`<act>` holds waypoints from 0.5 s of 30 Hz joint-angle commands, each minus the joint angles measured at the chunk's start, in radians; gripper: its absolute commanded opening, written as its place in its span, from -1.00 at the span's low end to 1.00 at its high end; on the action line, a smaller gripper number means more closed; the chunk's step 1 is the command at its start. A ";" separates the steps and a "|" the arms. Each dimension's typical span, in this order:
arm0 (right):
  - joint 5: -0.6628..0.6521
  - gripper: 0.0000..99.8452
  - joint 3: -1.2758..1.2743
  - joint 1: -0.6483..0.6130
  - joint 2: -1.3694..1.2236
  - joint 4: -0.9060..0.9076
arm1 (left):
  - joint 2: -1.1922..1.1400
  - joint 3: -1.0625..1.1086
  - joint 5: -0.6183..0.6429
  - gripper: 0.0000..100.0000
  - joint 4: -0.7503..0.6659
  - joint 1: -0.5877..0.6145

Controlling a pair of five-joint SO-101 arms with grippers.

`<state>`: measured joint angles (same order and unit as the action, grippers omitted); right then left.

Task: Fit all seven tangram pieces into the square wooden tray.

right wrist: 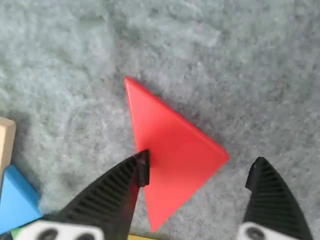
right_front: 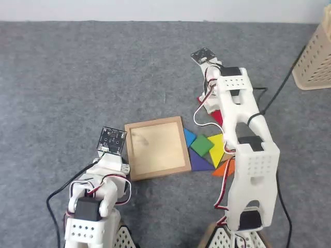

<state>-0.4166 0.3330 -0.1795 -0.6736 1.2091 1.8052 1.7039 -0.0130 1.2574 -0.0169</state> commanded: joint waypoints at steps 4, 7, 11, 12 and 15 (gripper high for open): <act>-0.023 -0.37 0.023 -0.001 -0.015 0.087 | 0.020 -0.019 0.006 -0.98 0.006 0.000; -0.040 -0.43 0.006 -0.019 -0.027 0.110 | 0.020 -0.019 0.006 -0.98 0.006 0.000; -0.051 -0.46 -0.015 -0.033 -0.035 0.122 | 0.020 -0.019 0.006 -0.98 0.006 0.000; -0.043 -0.46 -0.017 -0.033 -0.031 0.122 | 0.020 -0.019 0.006 -0.98 0.006 0.000; -0.015 -0.52 -0.018 -0.036 -0.030 0.124 | 0.020 -0.019 0.006 -0.98 0.006 0.000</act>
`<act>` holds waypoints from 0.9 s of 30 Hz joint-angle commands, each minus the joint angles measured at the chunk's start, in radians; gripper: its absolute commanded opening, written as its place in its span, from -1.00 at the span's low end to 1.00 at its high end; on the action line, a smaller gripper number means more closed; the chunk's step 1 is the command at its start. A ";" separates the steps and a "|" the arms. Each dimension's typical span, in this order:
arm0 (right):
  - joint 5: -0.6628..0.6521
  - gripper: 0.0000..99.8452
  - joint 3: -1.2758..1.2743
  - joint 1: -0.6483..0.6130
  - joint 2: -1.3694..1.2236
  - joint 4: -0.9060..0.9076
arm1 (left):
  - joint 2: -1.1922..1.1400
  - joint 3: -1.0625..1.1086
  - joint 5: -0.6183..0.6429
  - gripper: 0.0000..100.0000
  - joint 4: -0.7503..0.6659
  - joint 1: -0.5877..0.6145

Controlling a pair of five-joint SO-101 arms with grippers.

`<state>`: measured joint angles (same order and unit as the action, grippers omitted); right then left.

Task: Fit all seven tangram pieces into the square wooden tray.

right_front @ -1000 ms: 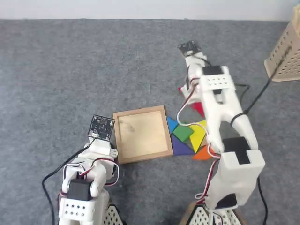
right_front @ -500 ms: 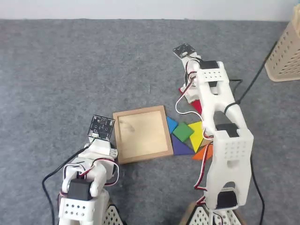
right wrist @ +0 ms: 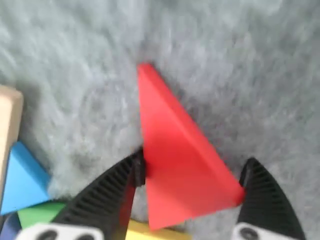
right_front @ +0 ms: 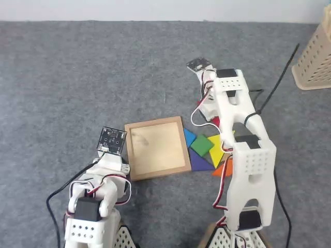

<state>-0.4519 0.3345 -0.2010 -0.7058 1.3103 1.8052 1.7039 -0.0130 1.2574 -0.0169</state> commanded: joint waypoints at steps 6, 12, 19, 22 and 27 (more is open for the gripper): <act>0.150 -0.86 -0.011 -0.012 0.053 0.024 | 0.020 -0.019 0.006 -0.98 0.006 0.000; 0.307 -0.99 -0.017 -0.022 0.248 0.117 | 0.020 -0.019 0.006 -0.98 0.006 0.000; 0.393 -0.99 -0.078 -0.113 0.414 0.200 | 0.020 -0.019 0.006 -0.98 0.006 0.000; 0.442 -0.99 -0.149 -0.163 0.479 0.197 | 0.020 -0.019 0.006 -0.98 0.006 0.000; 0.486 -0.99 -0.313 -0.268 0.604 0.114 | 0.020 -0.019 0.006 -0.98 0.006 0.000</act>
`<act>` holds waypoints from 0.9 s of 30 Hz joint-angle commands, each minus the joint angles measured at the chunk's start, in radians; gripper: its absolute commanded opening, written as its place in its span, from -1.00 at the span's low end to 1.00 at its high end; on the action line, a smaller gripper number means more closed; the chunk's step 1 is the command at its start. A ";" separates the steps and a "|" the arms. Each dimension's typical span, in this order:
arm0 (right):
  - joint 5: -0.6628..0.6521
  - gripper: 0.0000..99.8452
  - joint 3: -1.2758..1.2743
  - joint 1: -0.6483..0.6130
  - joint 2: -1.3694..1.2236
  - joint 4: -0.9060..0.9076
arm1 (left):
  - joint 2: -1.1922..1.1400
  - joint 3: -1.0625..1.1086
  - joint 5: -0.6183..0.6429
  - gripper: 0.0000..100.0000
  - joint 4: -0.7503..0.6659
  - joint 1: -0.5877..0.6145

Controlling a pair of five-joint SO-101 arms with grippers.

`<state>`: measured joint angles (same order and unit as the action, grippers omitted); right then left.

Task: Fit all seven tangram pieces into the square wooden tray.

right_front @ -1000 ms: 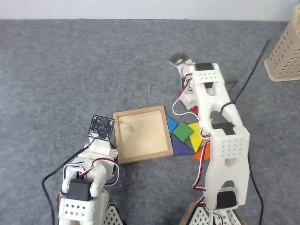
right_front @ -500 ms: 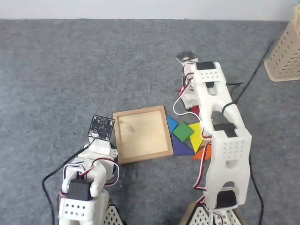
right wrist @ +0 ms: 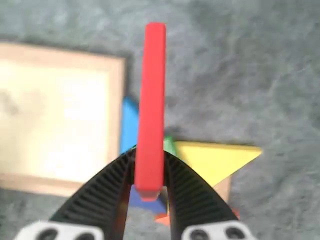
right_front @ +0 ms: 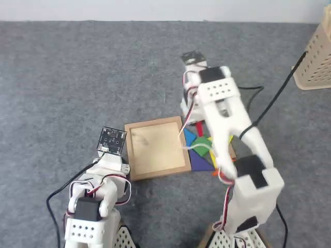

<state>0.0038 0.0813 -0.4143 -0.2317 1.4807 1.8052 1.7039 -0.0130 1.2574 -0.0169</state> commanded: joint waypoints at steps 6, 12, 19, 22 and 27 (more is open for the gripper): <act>0.038 -0.99 -0.341 -0.188 0.257 -0.321 | 0.020 -0.019 0.006 -0.98 0.006 0.000; 0.123 -0.98 -0.391 -0.263 0.249 -0.397 | 0.020 -0.019 0.006 -0.98 0.006 0.000; 0.239 -0.98 -0.347 -0.338 0.140 -0.403 | 0.020 -0.019 0.006 -0.98 0.006 0.000; 0.252 -0.98 -0.318 -0.369 0.091 -0.401 | 0.020 -0.019 0.006 -0.98 0.006 0.000; 0.249 -0.81 -0.301 -0.378 0.051 -0.398 | 0.020 -0.019 0.006 -0.98 0.006 0.000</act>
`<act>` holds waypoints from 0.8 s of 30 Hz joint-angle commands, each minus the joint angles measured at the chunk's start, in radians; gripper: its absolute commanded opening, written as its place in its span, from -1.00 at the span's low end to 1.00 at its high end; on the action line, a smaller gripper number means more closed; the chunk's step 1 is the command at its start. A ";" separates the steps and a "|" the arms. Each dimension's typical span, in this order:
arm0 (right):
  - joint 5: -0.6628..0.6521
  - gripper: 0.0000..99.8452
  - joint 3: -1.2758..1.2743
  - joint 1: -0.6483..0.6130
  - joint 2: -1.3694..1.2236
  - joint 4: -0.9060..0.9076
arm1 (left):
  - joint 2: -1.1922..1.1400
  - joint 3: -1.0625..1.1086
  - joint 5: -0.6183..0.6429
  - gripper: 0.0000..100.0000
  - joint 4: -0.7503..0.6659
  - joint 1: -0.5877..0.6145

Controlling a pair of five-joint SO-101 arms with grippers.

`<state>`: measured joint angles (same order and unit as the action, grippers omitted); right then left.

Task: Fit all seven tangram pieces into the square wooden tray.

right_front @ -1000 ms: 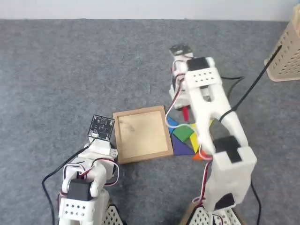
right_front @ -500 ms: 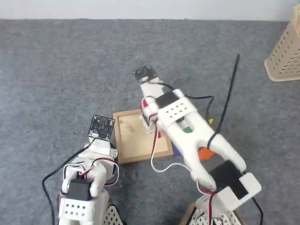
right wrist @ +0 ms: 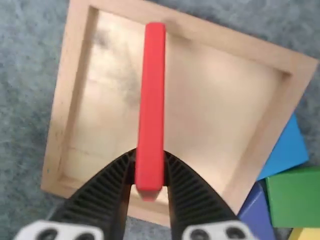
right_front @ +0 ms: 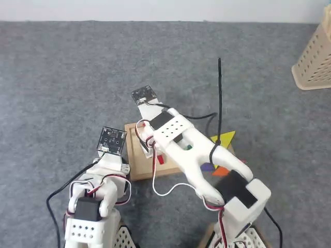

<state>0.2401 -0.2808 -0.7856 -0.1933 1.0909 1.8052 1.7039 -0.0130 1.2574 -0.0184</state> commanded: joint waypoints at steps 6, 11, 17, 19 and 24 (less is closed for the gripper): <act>0.011 -0.54 0.068 -0.012 0.030 0.041 | 0.020 -0.019 0.006 -0.98 0.006 0.002; 0.009 -0.59 0.060 -0.010 0.090 0.065 | 0.020 -0.019 0.006 -0.98 0.006 0.002; 0.009 -0.70 0.064 0.021 0.084 0.061 | 0.020 -0.019 0.006 -0.98 0.006 0.002; 0.009 -0.70 0.066 0.056 0.081 0.061 | 0.020 -0.019 0.006 -0.98 0.006 0.002; 0.009 -0.70 0.066 0.096 0.087 0.059 | 0.020 -0.019 0.006 -0.98 0.006 0.002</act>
<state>0.2401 -0.2762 -0.7135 -0.1718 1.1477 1.8052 1.7039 -0.0130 1.2574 -0.0169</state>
